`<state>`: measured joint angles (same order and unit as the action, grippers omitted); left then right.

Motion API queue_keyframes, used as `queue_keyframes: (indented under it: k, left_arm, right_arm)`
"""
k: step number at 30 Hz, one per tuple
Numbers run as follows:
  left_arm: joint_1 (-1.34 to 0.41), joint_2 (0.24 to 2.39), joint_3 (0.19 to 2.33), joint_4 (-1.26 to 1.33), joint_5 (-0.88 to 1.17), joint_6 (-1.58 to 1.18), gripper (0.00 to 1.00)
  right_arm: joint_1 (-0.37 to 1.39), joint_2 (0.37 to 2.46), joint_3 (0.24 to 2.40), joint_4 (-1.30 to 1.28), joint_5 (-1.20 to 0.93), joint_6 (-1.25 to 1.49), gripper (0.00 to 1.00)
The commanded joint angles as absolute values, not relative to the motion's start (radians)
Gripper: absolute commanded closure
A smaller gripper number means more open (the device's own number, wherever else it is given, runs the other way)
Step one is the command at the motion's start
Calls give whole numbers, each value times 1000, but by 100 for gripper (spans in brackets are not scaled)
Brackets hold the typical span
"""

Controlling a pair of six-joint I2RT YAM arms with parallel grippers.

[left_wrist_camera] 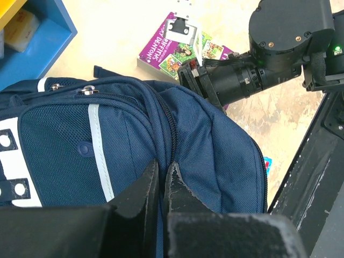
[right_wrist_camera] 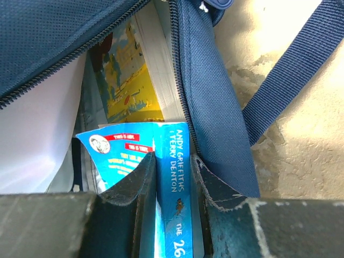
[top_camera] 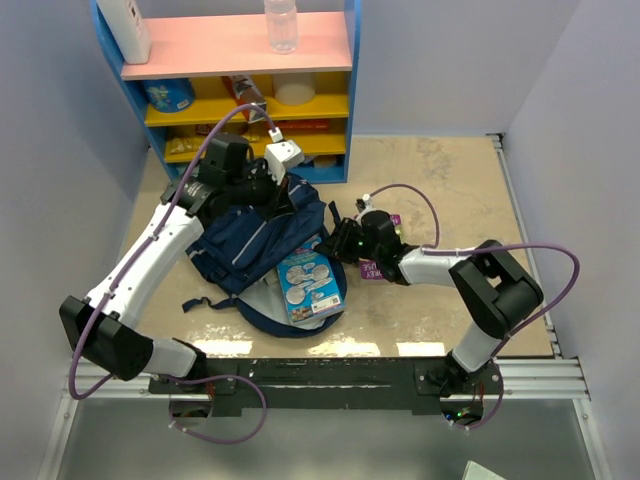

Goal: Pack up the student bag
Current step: Place the book in the student bag.

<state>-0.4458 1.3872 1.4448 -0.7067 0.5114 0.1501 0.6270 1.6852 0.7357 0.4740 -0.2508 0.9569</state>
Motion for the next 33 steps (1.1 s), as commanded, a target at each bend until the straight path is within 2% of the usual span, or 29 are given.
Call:
queue_keyframes:
  k: [1,6,9,14,15,16,18,20,21,24,26,29,30,32,33]
  left_arm:
    - [-446,1338,1506,-546,604,153,100]
    - [-446,1338,1574,-572,578,179,100]
    - [-446,1338,1559,-572,629,173,100]
    - [-446,1327,1471,-532,657,133,100]
    - [-446,1325,1465,-529,660,129,100]
    - [-446,1324,1460,-529,661,129,100]
    - [-448,1322,1457,-532,661,129,100]
    - [-446,1319,1451,-532,655,133,100]
    - [-446,1318,1444,-532,653,136,100]
    - [-446,1312,1421,-522,652,137,100]
    - [-448,1310,1413,-514,650,133,100]
    - [-446,1310,1410,-518,643,138,100]
    - [-446,1310,1410,-520,640,138,100]
    - [-446,1312,1408,-519,634,143,100]
    - [-446,1313,1407,-518,632,143,100]
  right_arm:
    - [653,1681,791,394,-155,943,100]
    - [687,1724,874,343,-124,943,100]
    - [696,1715,842,486,-76,995,100]
    - [741,1804,941,620,15,1026,98]
    - [749,1822,965,626,24,1032,92]
    - [758,1836,983,635,66,1031,78]
    - [787,1851,1020,637,109,1016,61]
    - [793,1838,1025,621,123,1003,39]
    - [795,1823,1014,600,132,987,33]
    - [795,1705,911,592,193,960,26]
    - [795,1599,836,580,204,928,27]
    - [813,1484,752,512,196,881,47]
    - [822,1417,733,458,202,873,60]
    - [868,1355,700,396,225,833,75]
    - [888,1307,687,341,235,825,91]
